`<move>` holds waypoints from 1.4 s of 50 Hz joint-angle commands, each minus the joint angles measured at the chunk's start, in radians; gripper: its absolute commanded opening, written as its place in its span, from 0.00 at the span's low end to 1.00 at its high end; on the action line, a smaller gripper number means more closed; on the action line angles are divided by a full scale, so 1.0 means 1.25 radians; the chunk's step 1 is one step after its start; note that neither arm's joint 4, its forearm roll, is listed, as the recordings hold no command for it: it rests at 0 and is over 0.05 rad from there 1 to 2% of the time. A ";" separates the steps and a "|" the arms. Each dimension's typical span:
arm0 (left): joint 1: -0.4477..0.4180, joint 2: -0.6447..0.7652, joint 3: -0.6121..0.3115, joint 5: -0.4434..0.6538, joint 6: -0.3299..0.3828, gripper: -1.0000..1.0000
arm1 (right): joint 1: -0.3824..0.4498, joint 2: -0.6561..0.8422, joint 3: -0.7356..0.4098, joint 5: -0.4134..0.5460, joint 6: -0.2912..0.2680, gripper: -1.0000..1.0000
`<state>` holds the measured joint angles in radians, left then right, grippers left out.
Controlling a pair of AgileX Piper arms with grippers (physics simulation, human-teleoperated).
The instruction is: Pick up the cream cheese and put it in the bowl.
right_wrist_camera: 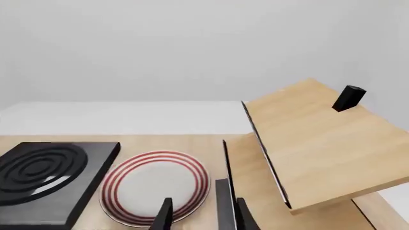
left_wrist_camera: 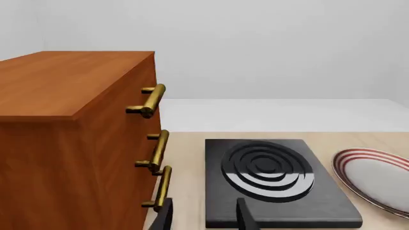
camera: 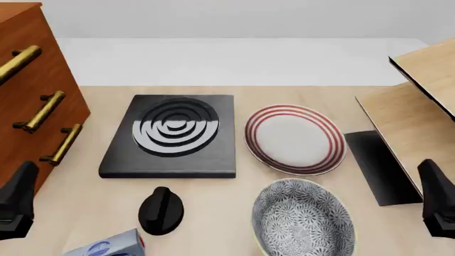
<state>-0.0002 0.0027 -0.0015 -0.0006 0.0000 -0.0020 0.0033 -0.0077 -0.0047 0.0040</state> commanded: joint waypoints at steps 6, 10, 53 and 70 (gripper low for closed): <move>0.000 0.002 -0.004 0.002 0.000 1.00 | 0.087 0.029 -0.026 0.008 -0.045 1.00; 0.000 0.005 -0.003 -0.001 0.000 1.00 | 0.173 0.069 -0.058 0.014 -0.096 1.00; 0.000 0.008 -0.002 -0.005 0.000 1.00 | 0.743 0.827 -0.383 -0.091 -0.277 1.00; 0.000 0.008 -0.002 -0.005 0.000 1.00 | 0.853 1.007 -0.524 -0.031 -0.299 1.00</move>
<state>-0.0002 0.0124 -0.0041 -0.0072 -0.0001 0.9891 1.1483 -0.5722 -0.0777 -0.3606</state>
